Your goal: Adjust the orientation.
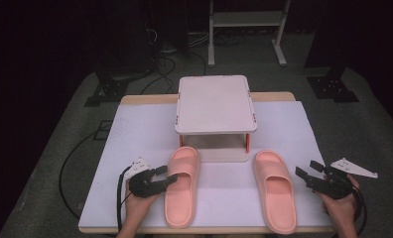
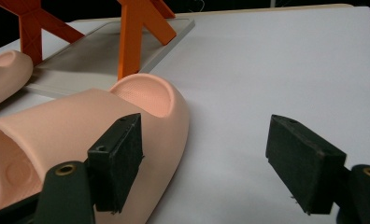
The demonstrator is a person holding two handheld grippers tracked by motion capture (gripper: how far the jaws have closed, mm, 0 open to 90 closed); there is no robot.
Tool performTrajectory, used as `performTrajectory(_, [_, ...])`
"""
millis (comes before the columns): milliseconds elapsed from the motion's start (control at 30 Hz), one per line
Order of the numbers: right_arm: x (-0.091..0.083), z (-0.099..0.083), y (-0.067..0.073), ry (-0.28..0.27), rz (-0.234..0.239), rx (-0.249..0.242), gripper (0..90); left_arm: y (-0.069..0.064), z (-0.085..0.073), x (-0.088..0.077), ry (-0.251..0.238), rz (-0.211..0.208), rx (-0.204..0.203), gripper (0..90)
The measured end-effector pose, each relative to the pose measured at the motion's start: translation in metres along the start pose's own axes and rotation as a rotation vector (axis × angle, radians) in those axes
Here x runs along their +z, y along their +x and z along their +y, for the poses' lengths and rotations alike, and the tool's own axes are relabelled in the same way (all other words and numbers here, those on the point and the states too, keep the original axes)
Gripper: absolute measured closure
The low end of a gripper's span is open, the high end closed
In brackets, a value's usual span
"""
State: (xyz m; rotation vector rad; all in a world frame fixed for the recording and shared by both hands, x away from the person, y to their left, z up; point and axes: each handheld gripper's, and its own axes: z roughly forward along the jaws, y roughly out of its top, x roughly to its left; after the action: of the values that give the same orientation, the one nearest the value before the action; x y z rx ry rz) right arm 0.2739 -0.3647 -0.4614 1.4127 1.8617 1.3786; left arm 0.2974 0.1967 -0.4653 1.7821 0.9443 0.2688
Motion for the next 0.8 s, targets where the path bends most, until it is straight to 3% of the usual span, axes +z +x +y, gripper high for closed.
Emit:
performTrajectory(267, [-0.004,0.001,0.003,-0.006,0.012,0.003,26.8,-0.001,-0.002,0.002,0.021,0.043,0.017,37.6])
performTrajectory(800, [-0.014,-0.004,0.012,-0.018,0.035,-0.012,26.8,-0.003,-0.003,0.0,0.014,0.07,0.034,50.5])
